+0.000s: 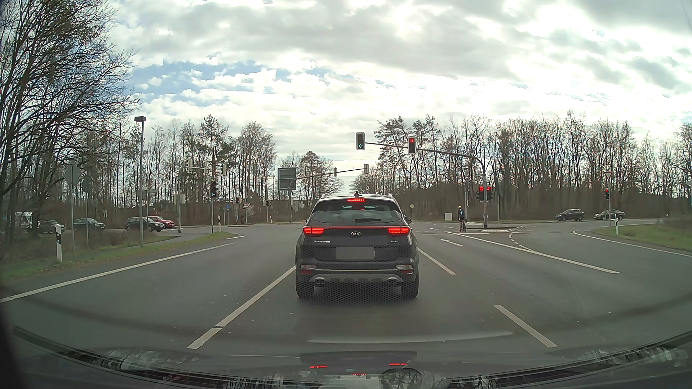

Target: Follow the waypoints while adhering to traffic rules and regulations

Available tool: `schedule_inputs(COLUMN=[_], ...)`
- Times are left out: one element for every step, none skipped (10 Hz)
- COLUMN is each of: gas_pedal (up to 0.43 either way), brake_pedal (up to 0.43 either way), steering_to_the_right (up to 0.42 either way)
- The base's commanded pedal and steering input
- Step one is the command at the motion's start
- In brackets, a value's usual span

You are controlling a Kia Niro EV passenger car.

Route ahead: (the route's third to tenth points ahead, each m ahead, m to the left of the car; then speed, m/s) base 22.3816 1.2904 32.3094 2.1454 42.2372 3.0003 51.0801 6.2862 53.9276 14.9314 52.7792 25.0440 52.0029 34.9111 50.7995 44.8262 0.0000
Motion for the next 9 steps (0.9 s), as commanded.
schedule_inputs(gas_pedal=[0.000, 0.000, 0.000, 0.000, 0.000, 0.000, 0.000, 0.000, 0.000], brake_pedal=[0.299, 0.299, 0.293, 0.299, 0.299, 0.299, 0.293, 0.299, 0.299], steering_to_the_right=[-0.002, -0.001, -0.001, -0.002, -0.002, -0.001, -0.002, -0.001, -0.002])
